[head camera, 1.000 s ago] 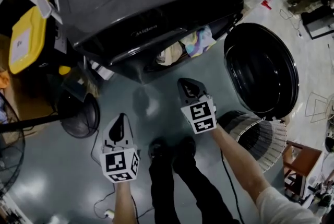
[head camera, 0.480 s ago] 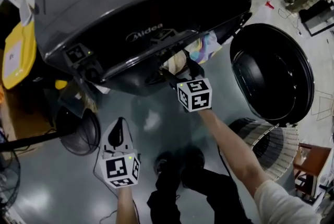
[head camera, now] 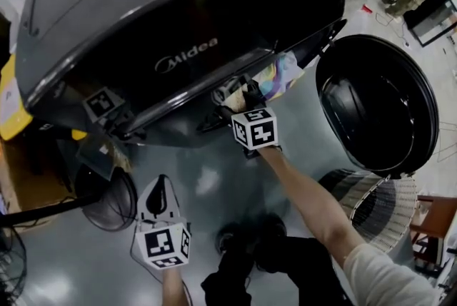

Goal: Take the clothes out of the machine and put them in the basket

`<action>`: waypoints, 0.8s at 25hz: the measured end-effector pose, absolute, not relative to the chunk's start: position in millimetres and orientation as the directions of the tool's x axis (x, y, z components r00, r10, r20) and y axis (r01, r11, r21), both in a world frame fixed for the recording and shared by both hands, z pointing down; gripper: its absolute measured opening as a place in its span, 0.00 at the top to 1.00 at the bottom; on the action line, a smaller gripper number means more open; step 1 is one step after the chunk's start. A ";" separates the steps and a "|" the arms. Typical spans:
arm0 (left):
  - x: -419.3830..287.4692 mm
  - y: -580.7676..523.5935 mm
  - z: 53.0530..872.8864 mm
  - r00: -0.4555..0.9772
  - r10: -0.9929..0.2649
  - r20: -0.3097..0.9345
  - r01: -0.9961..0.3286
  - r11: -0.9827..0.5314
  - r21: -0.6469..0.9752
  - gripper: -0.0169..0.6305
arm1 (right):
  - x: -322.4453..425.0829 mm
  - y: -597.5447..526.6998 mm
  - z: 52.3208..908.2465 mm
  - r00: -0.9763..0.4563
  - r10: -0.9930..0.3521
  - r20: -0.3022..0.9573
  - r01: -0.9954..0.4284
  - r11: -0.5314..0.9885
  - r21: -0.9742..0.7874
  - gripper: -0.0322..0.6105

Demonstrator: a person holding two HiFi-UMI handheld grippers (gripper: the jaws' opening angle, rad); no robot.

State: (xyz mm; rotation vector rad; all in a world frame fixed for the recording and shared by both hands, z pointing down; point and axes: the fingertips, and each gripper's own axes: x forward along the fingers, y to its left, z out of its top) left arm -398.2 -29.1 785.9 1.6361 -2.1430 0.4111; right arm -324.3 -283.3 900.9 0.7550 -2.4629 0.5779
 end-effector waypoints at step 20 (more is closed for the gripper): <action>-351.3 -30.0 692.8 -0.136 -0.850 0.508 -0.981 0.189 0.053 0.94 | -268.8 -222.5 762.1 -0.724 -0.450 0.522 -0.571 0.816 -0.089 0.67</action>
